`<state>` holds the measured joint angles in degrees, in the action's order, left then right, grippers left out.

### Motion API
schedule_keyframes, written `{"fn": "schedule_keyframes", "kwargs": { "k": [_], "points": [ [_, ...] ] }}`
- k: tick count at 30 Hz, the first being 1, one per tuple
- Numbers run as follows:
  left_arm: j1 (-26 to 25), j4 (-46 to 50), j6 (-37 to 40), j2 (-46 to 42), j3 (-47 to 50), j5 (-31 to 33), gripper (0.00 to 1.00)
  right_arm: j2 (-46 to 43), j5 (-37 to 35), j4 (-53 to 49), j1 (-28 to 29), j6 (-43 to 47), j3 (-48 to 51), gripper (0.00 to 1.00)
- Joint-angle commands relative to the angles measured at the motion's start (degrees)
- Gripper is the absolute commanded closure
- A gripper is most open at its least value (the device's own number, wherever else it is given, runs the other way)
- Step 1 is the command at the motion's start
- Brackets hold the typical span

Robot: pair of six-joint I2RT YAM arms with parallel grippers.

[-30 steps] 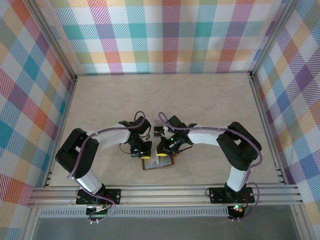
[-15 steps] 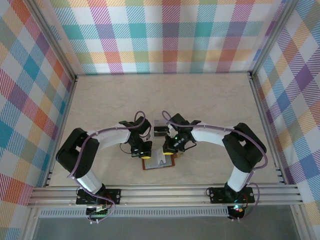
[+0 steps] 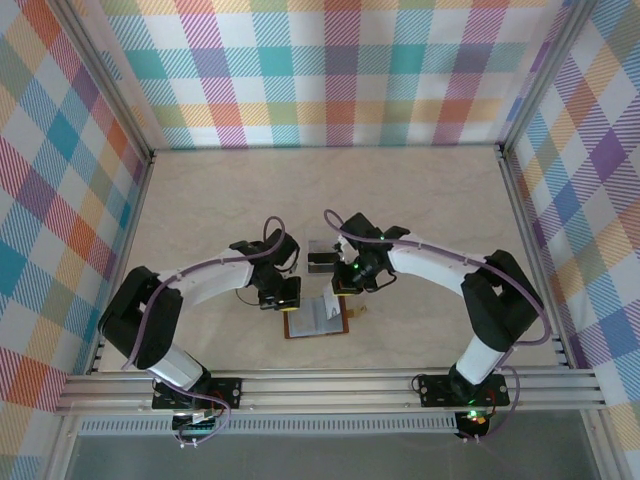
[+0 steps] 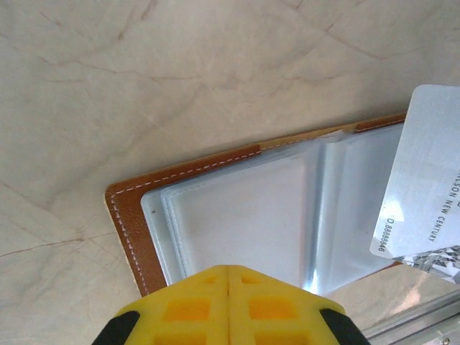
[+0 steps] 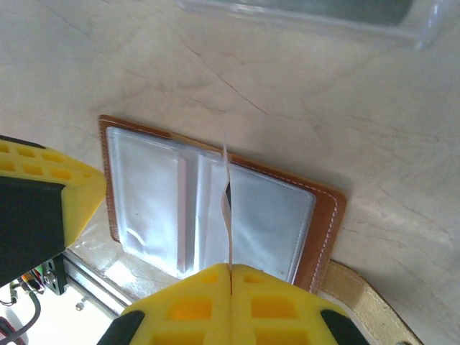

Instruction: Take the credit cards out of the card holder

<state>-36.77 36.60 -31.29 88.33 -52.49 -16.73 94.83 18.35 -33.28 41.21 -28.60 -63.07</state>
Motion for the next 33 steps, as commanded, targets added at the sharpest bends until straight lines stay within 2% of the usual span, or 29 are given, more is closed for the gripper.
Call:
{"fn": "schedule_keyframes", "kwargs": {
  "k": [1, 6, 9, 13, 18, 23, 33],
  "points": [
    [-0.17, 3.25, 0.08, -2.63, -1.35, 4.50, 0.93, -3.04, -1.91, -0.31, -0.73, 10.06, -2.00, 1.00],
    [2.39, 1.54, 0.66, -3.59, 1.19, 3.72, 0.93, -3.08, -2.11, -1.32, -1.44, 28.52, -5.58, 1.00],
    [3.72, -0.15, 0.71, -3.78, 2.62, 2.63, 0.93, -3.03, -2.72, -2.73, -1.46, 44.38, -7.54, 1.00],
    [5.16, -0.70, 1.34, -3.95, 3.41, 2.28, 0.93, -1.17, -8.52, -6.34, -1.50, 61.82, -11.37, 1.00],
    [6.83, -1.35, 1.87, -4.49, 4.74, 2.83, 0.94, 2.99, -17.21, -10.90, -1.54, 75.97, -16.31, 1.00],
    [7.77, -1.62, 2.03, -4.05, 5.45, 3.29, 0.94, 6.22, -19.44, -14.51, -1.62, 83.82, -21.02, 1.00],
    [8.03, -1.36, 2.04, -4.26, 5.46, 3.07, 0.94, 12.77, -17.65, -23.13, -1.92, 88.36, -33.61, 1.00]
  ]
}}
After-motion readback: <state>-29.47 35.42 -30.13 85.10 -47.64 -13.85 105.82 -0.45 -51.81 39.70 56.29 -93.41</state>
